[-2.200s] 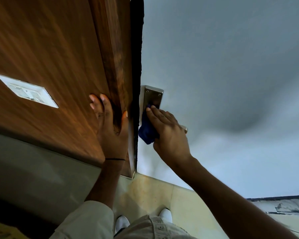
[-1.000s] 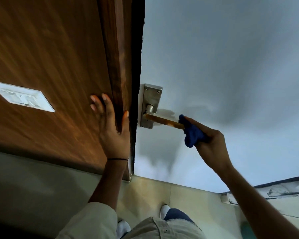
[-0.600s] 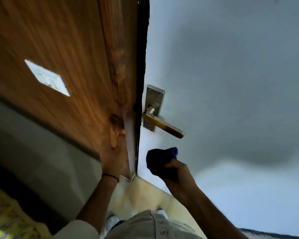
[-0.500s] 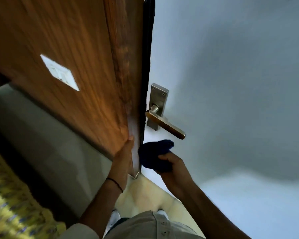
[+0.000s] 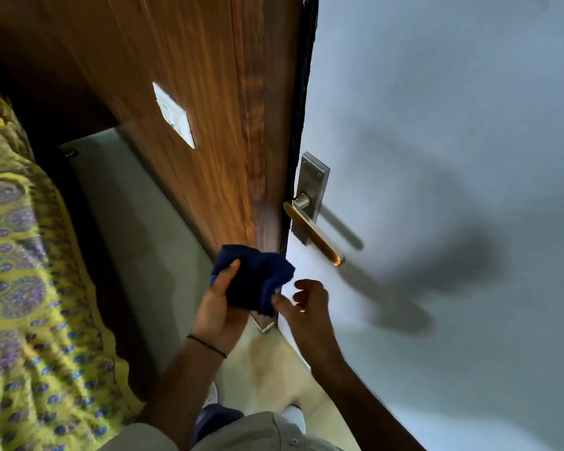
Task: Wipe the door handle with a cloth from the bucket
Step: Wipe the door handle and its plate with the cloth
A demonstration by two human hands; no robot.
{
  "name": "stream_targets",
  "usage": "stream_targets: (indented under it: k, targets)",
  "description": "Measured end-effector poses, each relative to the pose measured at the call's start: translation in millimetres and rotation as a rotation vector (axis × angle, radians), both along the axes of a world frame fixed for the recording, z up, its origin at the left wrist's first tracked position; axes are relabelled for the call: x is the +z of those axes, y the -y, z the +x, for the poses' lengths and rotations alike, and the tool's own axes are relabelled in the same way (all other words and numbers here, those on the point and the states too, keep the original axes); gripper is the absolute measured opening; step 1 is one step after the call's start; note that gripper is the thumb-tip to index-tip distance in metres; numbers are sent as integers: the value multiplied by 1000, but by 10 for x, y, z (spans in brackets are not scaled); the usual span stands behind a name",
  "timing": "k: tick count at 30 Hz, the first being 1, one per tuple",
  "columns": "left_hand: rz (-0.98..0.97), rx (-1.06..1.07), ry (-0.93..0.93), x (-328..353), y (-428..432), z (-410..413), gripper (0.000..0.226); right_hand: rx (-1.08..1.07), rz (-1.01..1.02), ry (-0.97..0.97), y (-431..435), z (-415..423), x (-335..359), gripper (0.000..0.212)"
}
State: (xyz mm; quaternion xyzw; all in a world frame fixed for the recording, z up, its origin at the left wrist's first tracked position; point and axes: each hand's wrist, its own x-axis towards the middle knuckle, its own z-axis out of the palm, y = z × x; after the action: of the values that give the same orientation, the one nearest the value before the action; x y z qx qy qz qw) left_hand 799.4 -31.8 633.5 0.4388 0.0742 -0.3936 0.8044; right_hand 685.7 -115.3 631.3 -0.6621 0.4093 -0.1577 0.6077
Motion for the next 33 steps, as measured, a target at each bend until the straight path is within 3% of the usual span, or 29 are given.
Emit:
stream_targets:
  k: [3, 5, 9, 13, 18, 23, 29, 31, 33]
  targets:
    - [23, 90, 35, 125, 68, 94, 24, -277, -105, 150, 118, -285, 88, 24]
    - [44, 97, 38, 214, 178, 97, 28, -352, -180, 249, 227, -356, 210, 21]
    - [76, 127, 108, 397, 460, -34, 18, -228, -317, 279, 433, -269, 477, 31]
    - [131, 141, 252, 567, 739, -136, 9, -167, -288, 263, 515, -143, 625, 25]
    - [285, 236, 451, 641, 964, -362, 25, -180, -287, 247, 562, -132, 610, 33]
    - [329, 150, 501, 569, 939, -693, 47, -149, -389, 207, 606, -113, 626, 52]
    - [485, 262, 584, 755, 1080, -301, 29, -139, -387, 178, 648, -126, 633, 46]
    - [507, 248, 653, 755, 1095, -277, 14, -136, -383, 179, 651, -127, 629, 46]
    - [532, 213, 720, 660, 1069, -331, 24, -128, -387, 179, 648, -122, 620, 46]
